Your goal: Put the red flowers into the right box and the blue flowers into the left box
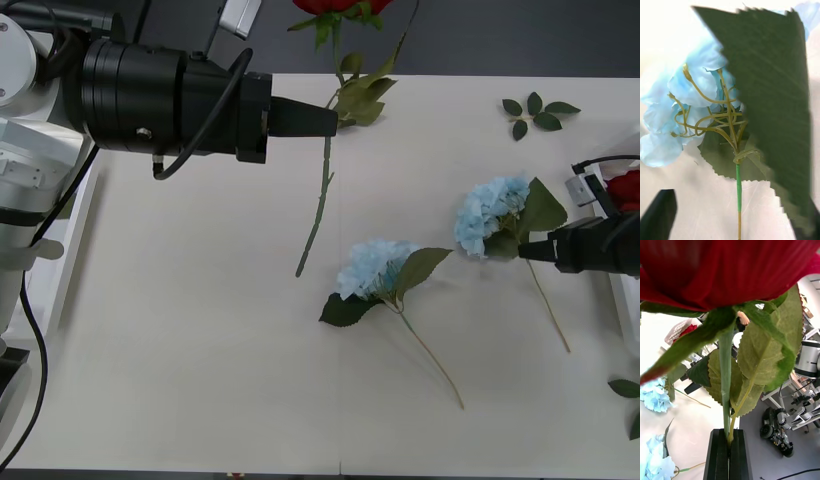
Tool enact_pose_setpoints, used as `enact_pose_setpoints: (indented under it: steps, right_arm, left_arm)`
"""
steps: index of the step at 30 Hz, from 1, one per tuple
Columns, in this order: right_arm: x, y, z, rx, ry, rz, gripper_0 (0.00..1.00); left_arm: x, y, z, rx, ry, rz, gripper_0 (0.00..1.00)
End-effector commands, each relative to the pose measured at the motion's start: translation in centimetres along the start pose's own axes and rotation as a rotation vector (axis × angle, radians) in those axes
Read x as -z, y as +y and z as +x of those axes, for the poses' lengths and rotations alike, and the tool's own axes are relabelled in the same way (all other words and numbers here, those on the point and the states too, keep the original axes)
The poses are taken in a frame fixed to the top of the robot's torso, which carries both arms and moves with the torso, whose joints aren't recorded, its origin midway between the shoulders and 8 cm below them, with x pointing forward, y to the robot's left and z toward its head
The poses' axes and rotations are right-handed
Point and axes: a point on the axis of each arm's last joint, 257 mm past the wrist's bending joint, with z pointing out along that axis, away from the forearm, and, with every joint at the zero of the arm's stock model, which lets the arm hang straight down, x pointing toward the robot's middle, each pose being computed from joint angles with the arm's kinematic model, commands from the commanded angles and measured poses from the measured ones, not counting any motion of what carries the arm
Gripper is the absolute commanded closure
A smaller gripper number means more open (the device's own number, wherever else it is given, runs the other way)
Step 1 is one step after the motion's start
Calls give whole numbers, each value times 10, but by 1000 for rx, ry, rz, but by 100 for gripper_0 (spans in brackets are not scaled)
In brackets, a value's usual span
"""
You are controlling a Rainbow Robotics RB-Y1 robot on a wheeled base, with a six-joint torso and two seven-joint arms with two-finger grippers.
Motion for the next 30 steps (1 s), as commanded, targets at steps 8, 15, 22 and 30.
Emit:
enact_pose_setpoints:
  steps: [8, 15, 22, 30]
  right_arm:
    - [52, 32, -52, 214, -77, -128, 10]
    - [85, 85, -86, 18, -213, -363, 10]
    - [95, 146, -92, 6, -268, -527, 10]
    - [100, 229, -76, -42, -370, -709, 10]
  left_arm:
    - [0, -8, -16, -62, -19, 7, 100]
    - [0, -8, -16, -62, -19, 7, 100]
    - [0, -8, -16, -62, -19, 7, 100]
    - [0, -8, -16, -62, -19, 7, 100]
